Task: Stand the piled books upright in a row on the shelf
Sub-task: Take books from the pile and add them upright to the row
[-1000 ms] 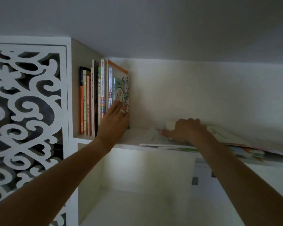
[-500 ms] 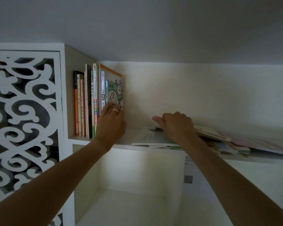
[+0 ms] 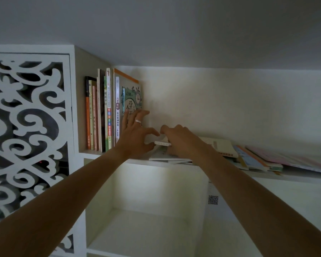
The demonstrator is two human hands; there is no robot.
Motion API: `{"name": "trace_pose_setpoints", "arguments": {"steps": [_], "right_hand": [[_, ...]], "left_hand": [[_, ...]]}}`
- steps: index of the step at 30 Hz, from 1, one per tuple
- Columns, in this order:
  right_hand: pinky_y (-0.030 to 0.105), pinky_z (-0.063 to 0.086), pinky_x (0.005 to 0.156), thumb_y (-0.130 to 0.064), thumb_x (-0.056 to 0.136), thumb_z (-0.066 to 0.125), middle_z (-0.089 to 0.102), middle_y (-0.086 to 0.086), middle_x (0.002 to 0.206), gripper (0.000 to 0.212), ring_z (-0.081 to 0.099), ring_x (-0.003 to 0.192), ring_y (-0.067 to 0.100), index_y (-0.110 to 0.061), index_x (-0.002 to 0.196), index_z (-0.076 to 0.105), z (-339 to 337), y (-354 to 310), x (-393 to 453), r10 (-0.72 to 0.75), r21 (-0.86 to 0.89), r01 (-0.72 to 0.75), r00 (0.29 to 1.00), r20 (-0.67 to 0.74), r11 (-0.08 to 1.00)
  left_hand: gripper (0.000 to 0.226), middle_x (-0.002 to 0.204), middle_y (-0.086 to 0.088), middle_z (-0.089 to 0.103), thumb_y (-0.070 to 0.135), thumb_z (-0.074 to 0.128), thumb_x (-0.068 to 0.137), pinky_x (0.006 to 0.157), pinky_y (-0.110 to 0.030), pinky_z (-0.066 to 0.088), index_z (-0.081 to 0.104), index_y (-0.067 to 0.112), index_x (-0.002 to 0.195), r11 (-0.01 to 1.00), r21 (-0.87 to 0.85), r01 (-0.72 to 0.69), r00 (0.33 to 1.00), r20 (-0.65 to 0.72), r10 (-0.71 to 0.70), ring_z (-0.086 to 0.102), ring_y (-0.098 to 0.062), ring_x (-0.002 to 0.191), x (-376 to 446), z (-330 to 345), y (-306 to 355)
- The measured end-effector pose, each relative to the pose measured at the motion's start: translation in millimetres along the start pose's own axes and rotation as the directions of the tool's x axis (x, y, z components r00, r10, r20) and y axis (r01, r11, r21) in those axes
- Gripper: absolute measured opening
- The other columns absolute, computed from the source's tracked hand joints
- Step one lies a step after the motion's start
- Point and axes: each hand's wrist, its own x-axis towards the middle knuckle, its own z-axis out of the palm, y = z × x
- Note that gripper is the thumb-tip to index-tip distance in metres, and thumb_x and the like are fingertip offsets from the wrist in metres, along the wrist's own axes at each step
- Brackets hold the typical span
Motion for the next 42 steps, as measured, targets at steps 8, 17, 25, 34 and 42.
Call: {"name": "trace_pose_setpoints", "arguments": {"steps": [8,17,25,34,42], "right_hand": [[0.035,0.043,0.062,-0.021,0.095,0.063,0.065,0.016,0.100,0.030,0.063,0.085,0.034,-0.011,0.122,0.055,16,-6,-4,0.051,0.156,-0.019,0.977,-0.205,0.988],[0.033,0.042,0.073,-0.028,0.097,0.062,0.062,0.013,0.114,0.031,0.061,0.093,0.032,-0.014,0.124,0.061,-3,25,-10,0.323,0.027,-0.322,0.946,-0.030,0.946],[0.037,0.049,0.076,-0.038,0.104,0.054,0.067,0.017,0.108,0.030,0.064,0.099,0.039,-0.014,0.116,0.069,9,-4,20,0.484,0.387,-0.378,0.844,-0.228,0.841],[0.015,0.037,0.069,-0.031,0.108,0.050,0.071,0.008,0.117,0.032,0.067,0.106,0.027,-0.012,0.130,0.062,34,-48,49,0.546,0.766,-0.164,0.792,-0.273,0.622],[0.022,0.055,0.083,-0.049,0.104,0.050,0.067,-0.001,0.127,0.075,0.068,0.093,0.010,-0.043,0.161,0.000,53,-86,70,0.100,0.714,0.033,0.984,-0.144,0.700]], "left_hand": [[0.039,0.165,-0.009,0.032,0.063,0.064,0.071,0.124,-0.063,-0.011,0.075,0.047,0.105,0.993,-0.093,-0.068,0.996,0.044,0.073,0.012,-0.044,0.158,1,8,-6],[0.026,0.145,-0.022,0.054,0.026,0.050,0.105,0.120,-0.065,0.032,0.061,0.007,0.120,0.992,-0.116,0.042,0.984,-0.167,-0.061,0.041,-0.042,0.146,-1,7,-17],[0.061,0.167,-0.019,0.016,0.041,0.028,0.110,0.095,-0.052,0.060,0.023,0.005,0.159,0.962,-0.271,0.044,0.960,-0.254,-0.115,0.056,-0.047,0.129,-10,-4,-15],[0.047,0.159,-0.017,0.029,0.029,0.034,0.109,0.113,-0.053,0.048,0.038,0.005,0.150,0.951,-0.308,-0.020,0.967,-0.248,-0.061,0.038,-0.032,0.147,-26,-9,-22],[0.055,0.167,-0.013,0.020,0.035,0.033,0.109,0.127,-0.035,0.027,0.032,0.007,0.157,0.903,-0.424,-0.060,0.948,-0.309,-0.082,0.023,-0.026,0.157,-36,-11,-27]]}}
